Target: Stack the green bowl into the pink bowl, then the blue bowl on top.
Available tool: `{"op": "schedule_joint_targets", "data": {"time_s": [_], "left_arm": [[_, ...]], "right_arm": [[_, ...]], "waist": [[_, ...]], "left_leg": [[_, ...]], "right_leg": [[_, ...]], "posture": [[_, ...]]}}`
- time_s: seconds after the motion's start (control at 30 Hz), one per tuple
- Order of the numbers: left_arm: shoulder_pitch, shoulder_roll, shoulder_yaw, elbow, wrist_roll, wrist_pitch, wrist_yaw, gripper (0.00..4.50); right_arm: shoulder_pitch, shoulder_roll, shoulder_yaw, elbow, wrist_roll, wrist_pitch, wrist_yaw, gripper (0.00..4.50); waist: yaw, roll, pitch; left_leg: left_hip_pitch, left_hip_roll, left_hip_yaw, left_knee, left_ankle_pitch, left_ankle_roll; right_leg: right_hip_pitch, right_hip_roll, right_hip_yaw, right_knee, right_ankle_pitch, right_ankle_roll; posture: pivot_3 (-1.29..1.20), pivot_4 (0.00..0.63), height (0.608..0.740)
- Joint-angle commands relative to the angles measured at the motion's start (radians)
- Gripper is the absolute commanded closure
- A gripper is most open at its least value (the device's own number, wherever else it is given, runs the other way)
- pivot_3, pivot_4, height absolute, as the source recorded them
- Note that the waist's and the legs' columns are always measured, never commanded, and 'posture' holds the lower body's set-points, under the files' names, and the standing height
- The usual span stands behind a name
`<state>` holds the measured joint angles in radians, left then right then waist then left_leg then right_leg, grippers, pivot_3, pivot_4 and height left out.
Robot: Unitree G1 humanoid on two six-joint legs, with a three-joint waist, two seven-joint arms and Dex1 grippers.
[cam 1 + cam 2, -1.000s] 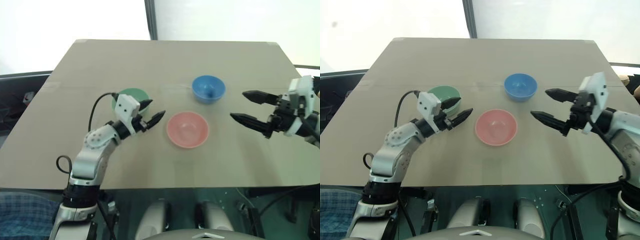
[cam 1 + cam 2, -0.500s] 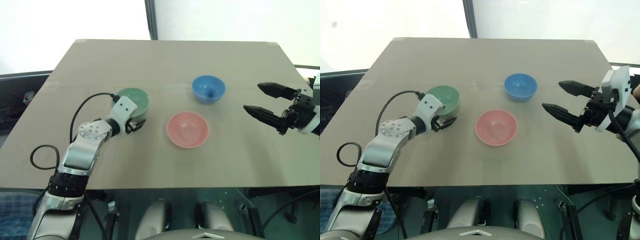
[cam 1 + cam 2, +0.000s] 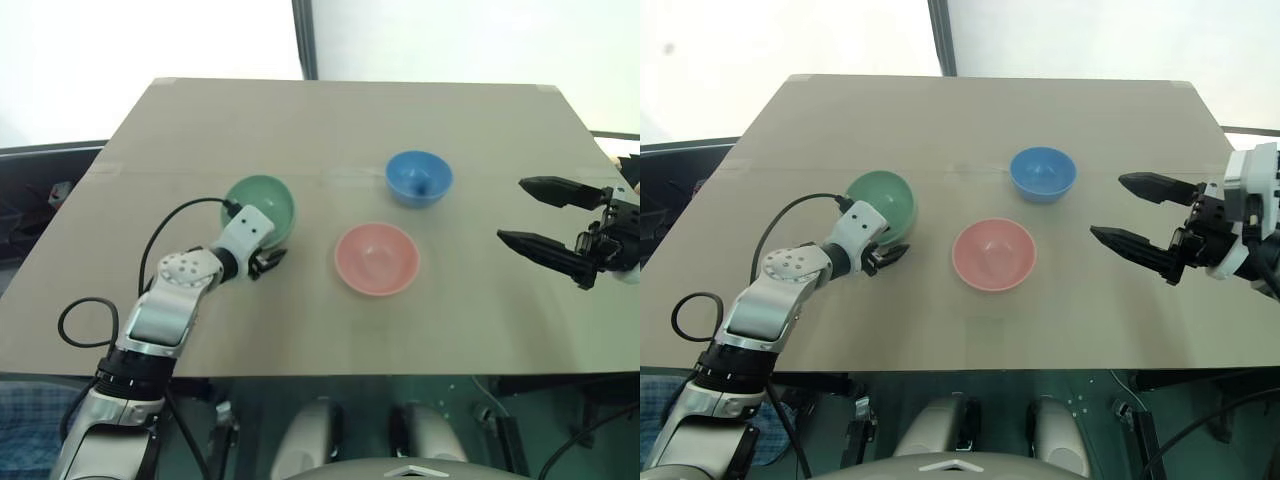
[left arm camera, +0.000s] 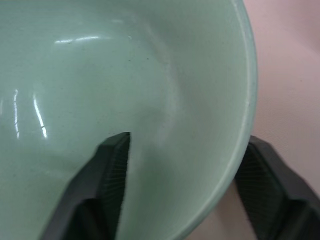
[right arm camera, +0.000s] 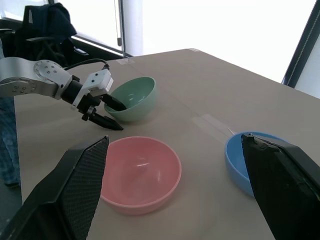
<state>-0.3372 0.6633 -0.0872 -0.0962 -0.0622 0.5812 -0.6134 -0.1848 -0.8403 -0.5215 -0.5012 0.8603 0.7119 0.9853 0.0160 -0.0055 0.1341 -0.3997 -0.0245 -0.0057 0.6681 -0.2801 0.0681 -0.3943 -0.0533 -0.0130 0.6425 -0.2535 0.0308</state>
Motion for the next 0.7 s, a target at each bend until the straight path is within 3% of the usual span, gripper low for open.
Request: {"op": "schedule_joint_targets", "data": {"time_s": [0.03, 0.13, 0.57, 0.7], "left_arm": [[0.000, 0.003, 0.016, -0.005, 0.002, -0.018, -0.004, 3.07], [0.001, 0.002, 0.017, 0.001, 0.004, -0.027, -0.007, 4.42], [-0.036, -0.013, 0.014, 0.042, 0.000, -0.148, -0.057, 4.47], [-0.137, 0.009, -0.034, 0.037, -0.029, -0.310, -0.232, 4.47]], "right_arm": [[-0.002, -0.016, -0.022, -0.016, 0.023, -0.025, -0.011, 0.00], [0.002, -0.018, -0.017, -0.017, 0.026, -0.029, -0.019, 0.00], [0.021, -0.015, -0.007, -0.015, 0.023, -0.052, -0.040, 0.00], [0.021, -0.011, 0.010, -0.006, 0.013, -0.066, -0.039, 0.00]], "waist": [[0.000, 0.000, 0.000], [0.001, 0.001, -0.001], [0.005, 0.003, -0.002], [0.014, 0.002, -0.002]], "left_leg": [[0.000, 0.000, 0.000, 0.000, 0.000, 0.000], [0.000, 0.000, 0.000, 0.000, 0.000, 0.000], [0.001, 0.000, 0.000, 0.000, 0.000, 0.000], [0.000, 0.000, 0.000, 0.001, 0.000, 0.000]], "right_leg": [[0.000, 0.000, 0.000, 0.000, 0.000, 0.000], [0.000, 0.000, 0.000, 0.000, 0.000, 0.000], [0.001, 0.000, 0.000, 0.000, 0.000, 0.000], [0.000, 0.000, 0.000, 0.000, 0.000, 0.000]], "posture": [[0.00, 0.150, 0.740], [0.00, 0.150, 0.740], [0.00, 0.150, 0.740], [0.00, 0.150, 0.740]]}}
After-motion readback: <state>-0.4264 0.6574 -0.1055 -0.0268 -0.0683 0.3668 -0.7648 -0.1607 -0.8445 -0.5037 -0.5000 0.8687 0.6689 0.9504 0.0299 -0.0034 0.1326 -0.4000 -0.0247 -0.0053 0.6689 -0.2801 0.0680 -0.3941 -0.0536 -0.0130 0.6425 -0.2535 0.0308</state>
